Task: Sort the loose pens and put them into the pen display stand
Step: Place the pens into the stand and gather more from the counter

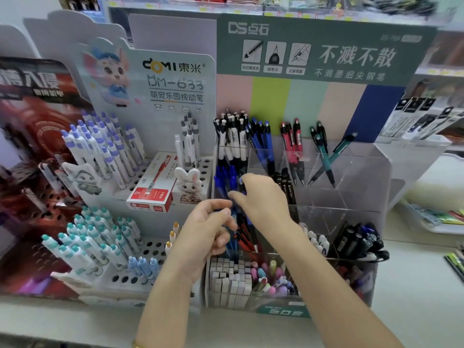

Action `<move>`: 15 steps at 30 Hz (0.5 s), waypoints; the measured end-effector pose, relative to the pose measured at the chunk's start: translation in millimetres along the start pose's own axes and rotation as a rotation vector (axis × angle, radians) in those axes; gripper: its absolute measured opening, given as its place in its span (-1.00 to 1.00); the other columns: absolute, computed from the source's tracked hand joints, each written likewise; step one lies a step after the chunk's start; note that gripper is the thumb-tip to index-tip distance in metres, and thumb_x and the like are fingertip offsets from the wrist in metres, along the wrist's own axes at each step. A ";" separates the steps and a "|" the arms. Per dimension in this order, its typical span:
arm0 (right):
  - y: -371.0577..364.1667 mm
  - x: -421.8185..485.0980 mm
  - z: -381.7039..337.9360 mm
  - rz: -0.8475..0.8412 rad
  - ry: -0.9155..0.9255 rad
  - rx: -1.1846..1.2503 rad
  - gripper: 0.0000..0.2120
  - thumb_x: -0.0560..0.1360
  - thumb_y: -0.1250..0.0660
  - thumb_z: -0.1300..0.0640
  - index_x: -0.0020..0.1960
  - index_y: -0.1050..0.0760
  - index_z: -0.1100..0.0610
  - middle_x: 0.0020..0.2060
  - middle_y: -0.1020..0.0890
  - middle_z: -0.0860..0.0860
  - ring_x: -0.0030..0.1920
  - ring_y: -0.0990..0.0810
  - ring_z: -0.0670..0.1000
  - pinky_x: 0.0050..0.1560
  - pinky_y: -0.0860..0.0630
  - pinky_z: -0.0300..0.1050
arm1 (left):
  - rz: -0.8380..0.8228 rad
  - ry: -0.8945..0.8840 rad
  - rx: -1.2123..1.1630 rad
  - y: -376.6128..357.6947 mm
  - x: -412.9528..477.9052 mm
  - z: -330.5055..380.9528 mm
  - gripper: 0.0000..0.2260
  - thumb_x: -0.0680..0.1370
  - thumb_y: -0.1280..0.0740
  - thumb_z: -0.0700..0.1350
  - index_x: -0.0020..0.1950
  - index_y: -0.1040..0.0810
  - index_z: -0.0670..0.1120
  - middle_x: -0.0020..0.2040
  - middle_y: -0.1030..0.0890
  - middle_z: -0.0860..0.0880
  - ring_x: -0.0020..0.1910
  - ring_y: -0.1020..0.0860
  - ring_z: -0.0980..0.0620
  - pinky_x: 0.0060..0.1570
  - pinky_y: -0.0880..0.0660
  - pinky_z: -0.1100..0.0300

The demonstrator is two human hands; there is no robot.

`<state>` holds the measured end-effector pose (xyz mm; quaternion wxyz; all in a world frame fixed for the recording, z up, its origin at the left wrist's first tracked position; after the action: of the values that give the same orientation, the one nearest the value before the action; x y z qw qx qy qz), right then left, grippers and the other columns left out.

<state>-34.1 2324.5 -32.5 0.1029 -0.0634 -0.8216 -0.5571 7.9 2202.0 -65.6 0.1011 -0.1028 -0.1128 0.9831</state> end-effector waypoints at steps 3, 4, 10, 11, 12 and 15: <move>25.1 -6.8 6.4 0.133 0.024 0.197 -0.75 0.52 -0.33 -0.03 -0.06 -0.53 0.18 -0.27 -0.58 0.02 -0.23 -0.57 0.05 -0.17 -0.53 0.02 | -0.017 -0.007 -0.001 -2.2 3.7 2.8 -0.84 0.63 -0.18 -0.23 0.20 -0.45 -0.12 -0.35 -0.54 -0.02 -0.54 -0.33 0.12 -0.59 -0.23 0.32; 38.4 -9.0 9.4 0.202 0.026 0.325 -0.78 0.51 -0.36 0.00 -0.12 -0.54 0.18 -0.32 -0.57 0.03 -0.29 -0.57 0.06 -0.20 -0.55 0.07 | -0.022 -0.012 0.002 -3.5 5.4 3.6 -0.84 0.63 -0.18 -0.23 0.20 -0.44 -0.12 -0.35 -0.54 -0.02 -0.54 -0.34 0.12 -0.58 -0.23 0.31; 113.5 4.2 23.9 0.732 0.097 0.743 -0.87 0.51 -0.39 0.10 -0.17 -0.51 0.12 -0.35 -0.56 -0.12 -0.36 -0.62 -0.08 -0.36 -0.58 -0.17 | -0.067 -0.004 0.029 -16.4 15.5 5.9 -0.83 0.64 -0.17 -0.25 0.21 -0.44 -0.14 -0.35 -0.53 -0.03 -0.52 -0.35 0.12 -0.54 -0.25 0.30; 118.2 10.4 24.6 0.797 0.117 0.694 -0.86 0.50 -0.39 0.09 -0.17 -0.51 0.12 -0.36 -0.53 -0.16 -0.33 -0.59 -0.12 -0.30 -0.57 -0.20 | -0.079 -0.001 0.031 -19.2 17.0 6.5 -0.83 0.63 -0.18 -0.25 0.21 -0.44 -0.14 -0.35 -0.53 -0.03 -0.51 -0.35 0.12 -0.52 -0.26 0.29; 119.8 17.4 25.2 0.836 0.133 0.631 -0.85 0.50 -0.39 0.07 -0.18 -0.51 0.12 -0.38 -0.51 -0.19 -0.32 -0.55 -0.16 -0.25 -0.53 -0.22 | -0.090 0.003 0.033 -21.7 18.2 7.1 -0.83 0.63 -0.18 -0.25 0.21 -0.45 -0.14 -0.34 -0.54 -0.03 -0.51 -0.36 0.12 -0.51 -0.26 0.29; 111.0 39.2 25.7 0.809 0.175 0.461 -0.78 0.48 -0.39 0.05 -0.18 -0.53 0.21 -0.33 -0.55 -0.09 -0.27 -0.51 -0.08 -0.18 -0.48 -0.16 | -0.118 0.005 0.042 -28.4 21.7 10.2 -0.83 0.63 -0.19 -0.25 0.20 -0.46 -0.13 -0.33 -0.54 -0.03 -0.50 -0.36 0.12 -0.48 -0.27 0.28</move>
<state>-50.4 2389.1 67.8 0.3919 -0.3066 -0.8214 -0.2788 -10.2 2231.9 -52.8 0.1611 -0.0963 -0.0977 0.9774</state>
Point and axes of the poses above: each hand's wrist, its own x-axis towards the middle knuckle, its own y-axis out of the back of the hand, z = x × y, the point moved 3 cm from there along x, towards the middle knuckle
